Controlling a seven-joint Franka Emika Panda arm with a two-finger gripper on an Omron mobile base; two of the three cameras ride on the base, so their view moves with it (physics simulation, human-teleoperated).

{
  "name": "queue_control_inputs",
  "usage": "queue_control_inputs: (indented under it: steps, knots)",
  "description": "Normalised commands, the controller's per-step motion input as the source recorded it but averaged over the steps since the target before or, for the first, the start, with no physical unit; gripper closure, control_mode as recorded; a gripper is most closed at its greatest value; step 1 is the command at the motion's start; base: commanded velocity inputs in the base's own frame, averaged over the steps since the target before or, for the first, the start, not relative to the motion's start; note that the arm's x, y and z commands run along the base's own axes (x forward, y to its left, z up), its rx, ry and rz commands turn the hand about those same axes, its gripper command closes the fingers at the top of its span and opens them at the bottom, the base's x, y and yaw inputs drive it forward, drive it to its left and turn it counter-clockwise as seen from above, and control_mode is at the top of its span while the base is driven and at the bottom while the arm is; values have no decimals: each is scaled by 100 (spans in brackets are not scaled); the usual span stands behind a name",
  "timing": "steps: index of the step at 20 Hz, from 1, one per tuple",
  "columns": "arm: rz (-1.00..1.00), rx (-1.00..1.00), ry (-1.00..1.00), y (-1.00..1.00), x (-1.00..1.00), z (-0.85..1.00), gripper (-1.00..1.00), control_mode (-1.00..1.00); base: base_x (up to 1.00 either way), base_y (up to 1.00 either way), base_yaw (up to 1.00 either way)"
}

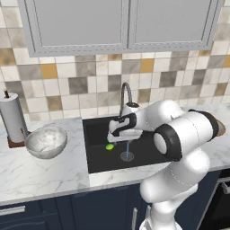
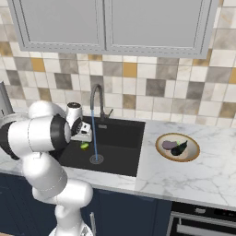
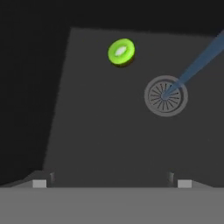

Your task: Pick the eggplants from the sink and place them in one bowl. Place the kiwi in the other bowl. Then turn off the sink faucet.

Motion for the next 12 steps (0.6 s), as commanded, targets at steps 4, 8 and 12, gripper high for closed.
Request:
queue_control_inputs:
  steps: [4,8,12]
  knots:
    - [-15,0,-9,0,43,-32,-100,-100,0,0,0]
    - [-13,0,-4,6,31,-23,-100,-100,0,0,0]
    - [-8,0,-4,13,15,-19,-100,-100,0,0,0]
